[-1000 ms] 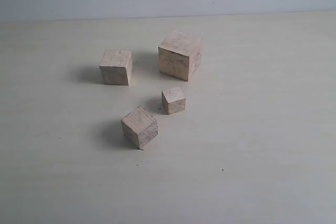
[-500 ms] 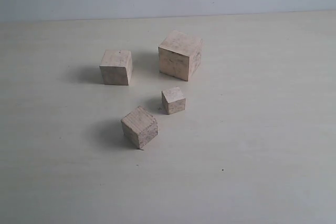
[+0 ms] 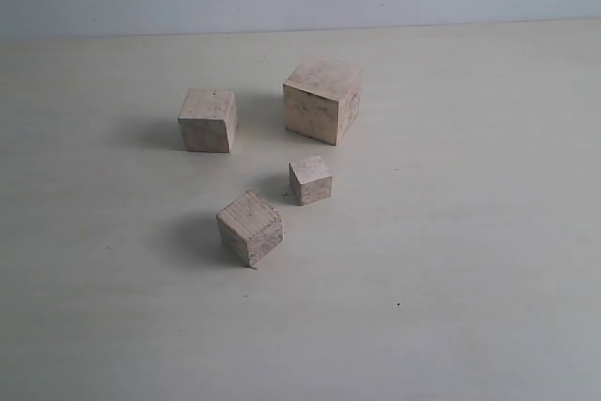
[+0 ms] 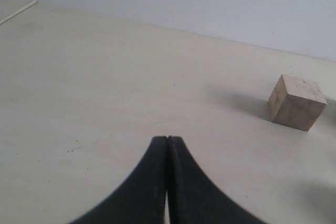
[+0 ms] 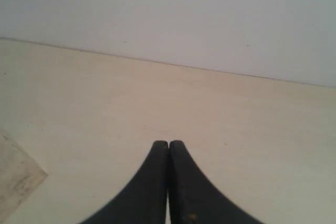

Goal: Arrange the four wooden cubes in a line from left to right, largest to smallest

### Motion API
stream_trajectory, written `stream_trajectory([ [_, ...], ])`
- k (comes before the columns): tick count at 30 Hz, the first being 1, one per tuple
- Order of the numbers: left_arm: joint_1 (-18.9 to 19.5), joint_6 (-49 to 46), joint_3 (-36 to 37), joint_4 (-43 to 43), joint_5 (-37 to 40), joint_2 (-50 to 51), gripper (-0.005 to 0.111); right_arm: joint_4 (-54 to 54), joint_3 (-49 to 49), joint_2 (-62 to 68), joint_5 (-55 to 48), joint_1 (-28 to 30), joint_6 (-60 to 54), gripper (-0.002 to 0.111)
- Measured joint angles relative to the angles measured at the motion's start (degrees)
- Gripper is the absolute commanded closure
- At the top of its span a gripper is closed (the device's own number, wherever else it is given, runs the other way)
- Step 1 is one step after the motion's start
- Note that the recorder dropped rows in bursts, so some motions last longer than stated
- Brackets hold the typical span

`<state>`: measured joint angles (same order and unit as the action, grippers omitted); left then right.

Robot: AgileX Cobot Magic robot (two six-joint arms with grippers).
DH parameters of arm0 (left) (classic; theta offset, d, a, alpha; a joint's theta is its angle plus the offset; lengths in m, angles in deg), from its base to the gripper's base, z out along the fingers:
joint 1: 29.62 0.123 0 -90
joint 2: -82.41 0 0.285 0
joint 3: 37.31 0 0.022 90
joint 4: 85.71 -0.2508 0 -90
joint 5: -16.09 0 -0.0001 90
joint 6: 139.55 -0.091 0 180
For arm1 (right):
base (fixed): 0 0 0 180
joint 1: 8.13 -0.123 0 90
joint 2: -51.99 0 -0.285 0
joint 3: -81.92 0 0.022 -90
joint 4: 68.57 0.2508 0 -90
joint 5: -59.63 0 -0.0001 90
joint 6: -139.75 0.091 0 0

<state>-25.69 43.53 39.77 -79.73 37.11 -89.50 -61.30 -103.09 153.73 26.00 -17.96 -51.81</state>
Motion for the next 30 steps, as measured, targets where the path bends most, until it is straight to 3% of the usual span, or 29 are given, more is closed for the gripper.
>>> stream_trajectory([
  [8, 0.0, 0.0, 0.0, 0.0, 0.0, 0.0, 0.107, 12.7, -0.7, 3.4, 3.0, -0.1, -5.8, 0.108],
  [14, 0.0, 0.0, 0.0, 0.0, 0.0, 0.0, 0.107, 22.9, -1.3, 9.2, 3.6, -0.1, -28.6, 0.099],
  [18, 0.0, 0.0, 0.0, 0.0, 0.0, 0.0, 0.107, 32.1, -1.3, 14.2, 2.0, -0.1, -43.2, 0.076],
  [25, 0.0, 0.0, 0.0, 0.0, 0.0, 0.0, 0.107, 50.2, -1.3, 20.7, -2.2, -0.1, -65.8, 0.007],
  [26, 0.0, 0.0, 0.0, 0.0, 0.0, 0.0, 0.107, 53.5, -1.3, 21.5, -2.6, -0.1, -69.4, 0.003],
  [30, 0.0, 0.0, 0.0, 0.0, 0.0, 0.0, 0.107, 64.3, -1.3, 23.5, -4.0, -0.1, -79.7, 0.004],
])
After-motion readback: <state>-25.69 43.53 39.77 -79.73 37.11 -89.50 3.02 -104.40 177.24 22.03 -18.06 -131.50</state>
